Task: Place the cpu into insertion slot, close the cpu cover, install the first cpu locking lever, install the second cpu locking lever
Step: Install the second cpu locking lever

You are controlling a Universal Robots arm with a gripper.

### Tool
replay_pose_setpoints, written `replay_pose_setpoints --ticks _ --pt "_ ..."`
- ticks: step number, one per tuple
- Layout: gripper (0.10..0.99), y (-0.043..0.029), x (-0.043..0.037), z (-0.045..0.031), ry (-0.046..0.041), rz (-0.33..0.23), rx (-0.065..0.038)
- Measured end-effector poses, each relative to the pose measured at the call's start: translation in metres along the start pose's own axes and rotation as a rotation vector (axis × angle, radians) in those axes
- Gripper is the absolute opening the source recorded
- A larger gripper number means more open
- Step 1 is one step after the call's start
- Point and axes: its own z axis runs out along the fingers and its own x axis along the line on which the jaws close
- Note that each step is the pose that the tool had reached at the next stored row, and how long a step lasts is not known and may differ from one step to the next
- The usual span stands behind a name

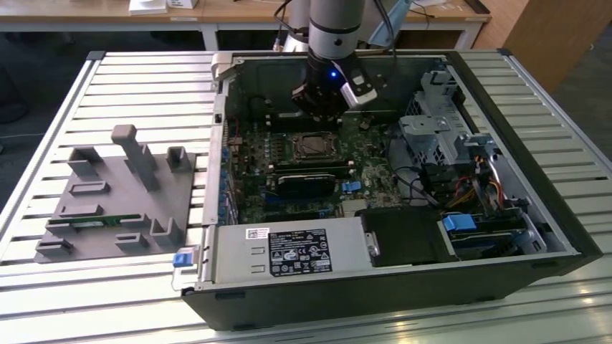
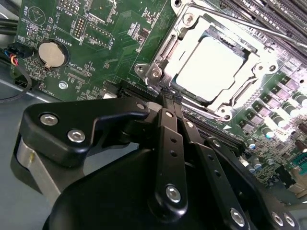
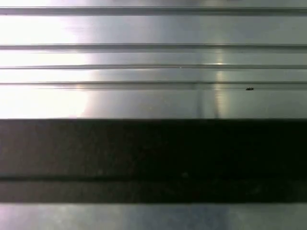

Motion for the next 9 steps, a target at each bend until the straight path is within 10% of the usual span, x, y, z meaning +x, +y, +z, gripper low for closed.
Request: replay_pose_setpoints --ticks 9 --pt "0.118 -0.0023 -0.0001 -0.0001 0.0000 0.000 0.000"
